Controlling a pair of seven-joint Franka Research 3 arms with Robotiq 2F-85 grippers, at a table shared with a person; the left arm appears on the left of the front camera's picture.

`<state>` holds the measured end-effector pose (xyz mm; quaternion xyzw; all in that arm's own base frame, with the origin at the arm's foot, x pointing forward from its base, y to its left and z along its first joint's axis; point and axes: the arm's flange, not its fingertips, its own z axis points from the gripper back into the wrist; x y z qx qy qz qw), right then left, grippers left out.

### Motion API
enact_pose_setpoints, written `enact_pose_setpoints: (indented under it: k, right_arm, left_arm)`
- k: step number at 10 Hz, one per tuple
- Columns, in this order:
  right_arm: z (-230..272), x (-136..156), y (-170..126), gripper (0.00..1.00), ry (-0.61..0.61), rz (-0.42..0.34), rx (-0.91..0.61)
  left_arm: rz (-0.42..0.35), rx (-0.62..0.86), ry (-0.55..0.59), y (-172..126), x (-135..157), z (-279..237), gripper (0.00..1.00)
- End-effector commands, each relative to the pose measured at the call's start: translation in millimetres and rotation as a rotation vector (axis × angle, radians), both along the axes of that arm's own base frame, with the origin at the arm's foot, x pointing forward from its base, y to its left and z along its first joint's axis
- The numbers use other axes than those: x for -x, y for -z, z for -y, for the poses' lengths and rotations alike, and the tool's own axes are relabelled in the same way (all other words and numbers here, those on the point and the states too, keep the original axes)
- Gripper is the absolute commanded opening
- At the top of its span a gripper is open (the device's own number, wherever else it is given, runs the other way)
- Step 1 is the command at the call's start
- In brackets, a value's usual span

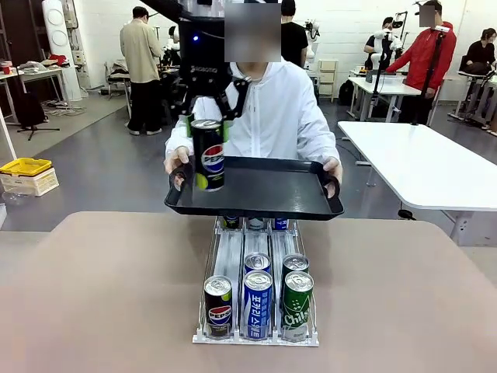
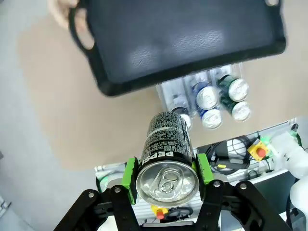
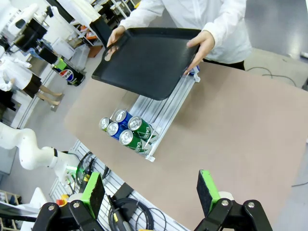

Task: Retrieve and hand over the desired beverage to the person.
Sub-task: Pick up a can of the same type that the person held from the Automatic Can Dispenser, then place the picked can on the Handle tray extended by the person.

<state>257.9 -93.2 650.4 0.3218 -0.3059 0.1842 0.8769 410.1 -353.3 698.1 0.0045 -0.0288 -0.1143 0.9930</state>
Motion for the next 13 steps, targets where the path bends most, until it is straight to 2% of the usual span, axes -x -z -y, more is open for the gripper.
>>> enact_pose_setpoints:
  k: [1,2,4,5,6,13]
  right_arm:
    - [0,-2,0,1.00,-0.018,0.009,-0.016]
    - [0,-2,0,1.00,-0.018,0.009,-0.016]
    - [0,-2,0,1.00,-0.018,0.009,-0.016]
    - [0,-2,0,1.00,-0.018,0.009,-0.016]
    - [0,-2,0,1.00,-0.018,0.009,-0.016]
    - [0,-2,0,1.00,-0.018,0.009,-0.016]
  left_arm:
    - [0.056,0.044,0.132,-21,-3,27,0.59]
    - [0.063,0.043,0.181,-25,-4,36,0.59]
    - [0.028,0.053,0.224,-27,-2,50,0.59]
    - [0.014,0.038,0.229,-26,-1,52,0.59]
    - [0.032,0.067,0.189,-15,6,46,0.59]
    - [0.032,0.067,0.189,-15,6,46,0.59]
